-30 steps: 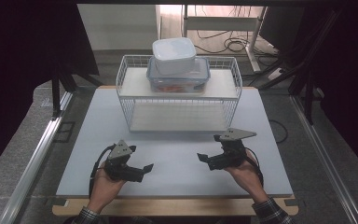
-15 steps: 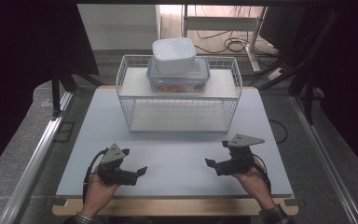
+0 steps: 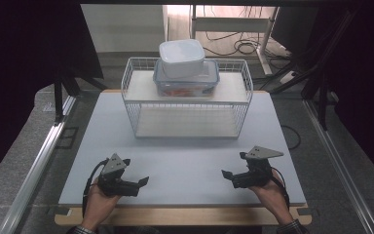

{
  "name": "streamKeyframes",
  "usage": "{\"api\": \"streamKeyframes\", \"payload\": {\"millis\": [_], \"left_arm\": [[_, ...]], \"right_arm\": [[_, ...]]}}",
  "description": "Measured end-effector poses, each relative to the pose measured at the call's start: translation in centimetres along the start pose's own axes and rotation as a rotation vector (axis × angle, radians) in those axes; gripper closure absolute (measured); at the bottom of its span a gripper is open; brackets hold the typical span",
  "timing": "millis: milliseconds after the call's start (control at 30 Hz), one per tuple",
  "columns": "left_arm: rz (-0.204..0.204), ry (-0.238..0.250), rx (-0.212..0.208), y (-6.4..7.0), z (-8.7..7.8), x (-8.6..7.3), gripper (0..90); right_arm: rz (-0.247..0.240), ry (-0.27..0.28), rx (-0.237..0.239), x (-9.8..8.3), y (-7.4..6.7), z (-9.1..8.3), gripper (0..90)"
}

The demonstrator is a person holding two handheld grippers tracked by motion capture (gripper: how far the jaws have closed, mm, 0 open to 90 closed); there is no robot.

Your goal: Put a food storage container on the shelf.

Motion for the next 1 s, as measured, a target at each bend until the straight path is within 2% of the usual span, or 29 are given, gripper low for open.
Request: {"api": "streamKeyframes", "payload": {"millis": [167, 500, 600, 800, 900, 1000], "left_arm": [[0.002, -0.014, 0.014, -0.2, -0.1, -0.6, 4.8], [-0.006, -0.043, 0.01, -0.3, 0.7, -1.5, 4.0], [-0.003, -0.068, 0.013, -0.4, 1.1, -2.0, 3.8], [-0.027, -0.119, 0.007, -0.9, 2.0, -2.8, 2.8], [-0.025, -0.122, 0.006, -0.8, 2.1, -2.8, 2.5], [-0.018, -0.116, 0.003, -0.7, 2.2, -2.7, 2.0]], "right_arm": [[0.009, -0.008, -0.005, -0.9, 0.3, -0.3, 2.0], [0.009, -0.048, -0.017, -2.8, 0.9, -0.3, 1.9], [0.01, -0.063, -0.022, -3.3, 1.1, -0.2, 1.9], [0.008, -0.109, -0.032, -4.3, 1.5, 0.6, 1.8], [-0.001, -0.137, -0.038, -4.8, 1.7, 0.9, 1.9], [-0.003, -0.135, -0.046, -4.8, 1.8, 0.9, 1.8]]}}
Point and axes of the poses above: each handheld gripper's, and its own axes: z roughly forward along the jaws, x roughly out of its top, y roughly to its right, the point moved 5 cm from there along z, roughly forward along the jaws, and after that the axes turned 2 degrees about -x, right-handed, at the moved point
